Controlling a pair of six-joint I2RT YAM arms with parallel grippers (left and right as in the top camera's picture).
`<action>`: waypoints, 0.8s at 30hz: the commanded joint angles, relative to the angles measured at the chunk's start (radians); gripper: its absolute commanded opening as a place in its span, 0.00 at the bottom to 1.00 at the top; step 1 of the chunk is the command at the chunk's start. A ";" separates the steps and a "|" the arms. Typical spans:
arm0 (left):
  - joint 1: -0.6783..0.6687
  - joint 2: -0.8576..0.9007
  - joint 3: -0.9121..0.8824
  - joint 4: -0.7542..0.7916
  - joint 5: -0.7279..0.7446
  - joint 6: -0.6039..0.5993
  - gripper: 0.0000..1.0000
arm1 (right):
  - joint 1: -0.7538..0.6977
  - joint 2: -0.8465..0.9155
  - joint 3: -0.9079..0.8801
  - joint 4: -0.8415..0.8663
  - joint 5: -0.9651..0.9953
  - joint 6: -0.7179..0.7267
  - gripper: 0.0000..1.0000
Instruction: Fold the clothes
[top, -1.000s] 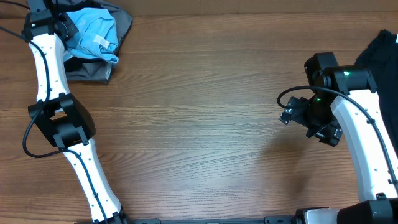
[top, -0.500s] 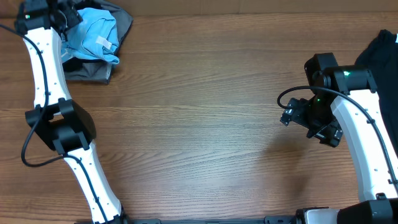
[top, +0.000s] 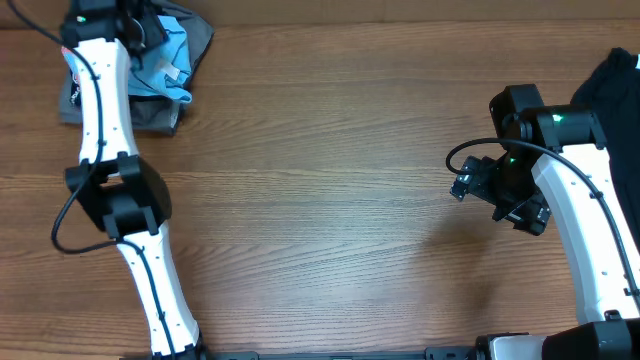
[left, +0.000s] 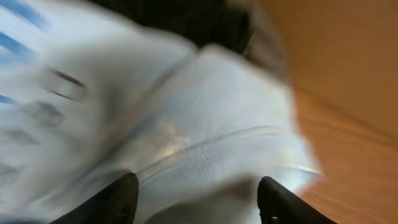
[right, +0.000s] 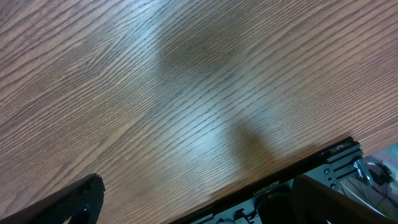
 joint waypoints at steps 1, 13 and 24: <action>-0.013 0.069 0.004 0.021 0.008 0.008 0.67 | -0.001 -0.008 0.014 0.004 -0.001 0.003 1.00; -0.014 -0.046 0.095 0.027 0.047 0.016 0.82 | -0.001 -0.008 0.014 0.002 -0.001 0.004 1.00; -0.014 -0.365 0.116 -0.164 0.238 0.014 1.00 | -0.001 -0.028 0.088 0.029 0.000 0.000 1.00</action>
